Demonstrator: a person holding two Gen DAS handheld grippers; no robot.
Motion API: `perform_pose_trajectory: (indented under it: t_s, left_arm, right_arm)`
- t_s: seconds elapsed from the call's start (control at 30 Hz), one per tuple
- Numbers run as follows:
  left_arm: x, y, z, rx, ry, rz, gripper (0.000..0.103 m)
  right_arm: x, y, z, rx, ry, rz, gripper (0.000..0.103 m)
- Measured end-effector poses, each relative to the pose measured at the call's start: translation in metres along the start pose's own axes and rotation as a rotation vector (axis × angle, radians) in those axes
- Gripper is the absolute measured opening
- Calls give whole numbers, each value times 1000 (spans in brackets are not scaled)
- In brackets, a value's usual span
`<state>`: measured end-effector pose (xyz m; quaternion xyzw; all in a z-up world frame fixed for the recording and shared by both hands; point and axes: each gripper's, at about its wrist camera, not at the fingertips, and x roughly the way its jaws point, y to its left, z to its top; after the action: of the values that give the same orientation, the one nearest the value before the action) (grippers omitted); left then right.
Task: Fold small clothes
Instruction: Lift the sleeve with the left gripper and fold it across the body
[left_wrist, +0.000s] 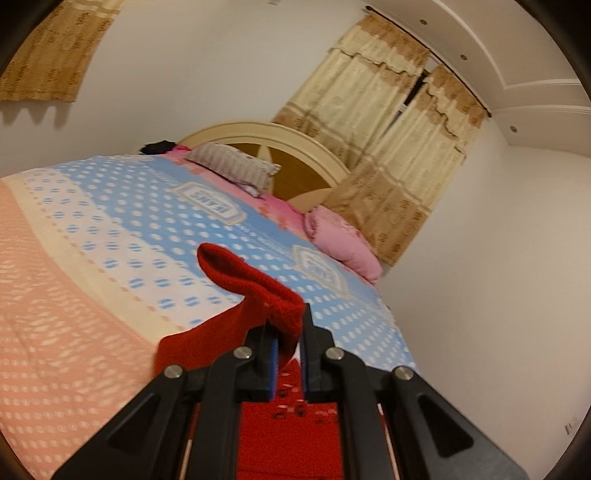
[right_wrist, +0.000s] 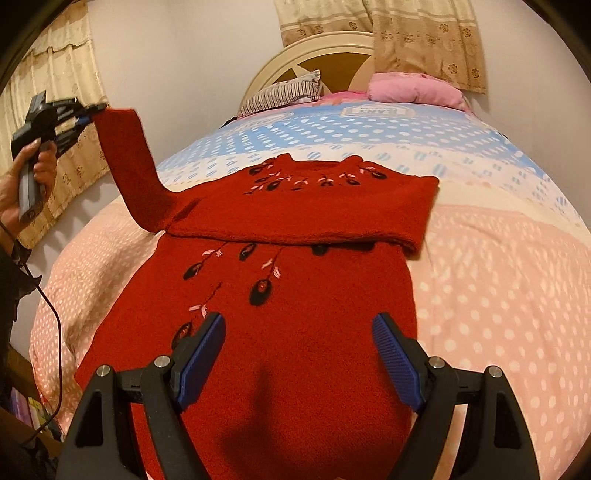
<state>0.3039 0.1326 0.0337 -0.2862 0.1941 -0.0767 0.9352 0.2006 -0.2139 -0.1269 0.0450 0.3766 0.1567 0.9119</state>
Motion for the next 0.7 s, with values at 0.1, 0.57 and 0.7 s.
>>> perform_pose_trajectory:
  t_s: [0.1, 0.57, 0.7]
  left_arm:
    - [7, -24, -6, 13, 12, -42, 9]
    - [74, -113, -104, 94, 186, -145, 9]
    - [105, -131, -158, 183, 279, -96, 9]
  right_arm:
    - [-2, -4, -6, 11, -7, -6, 82]
    - [1, -33, -40, 126, -24, 1, 82]
    - [0, -39, -45, 149, -36, -2, 82]
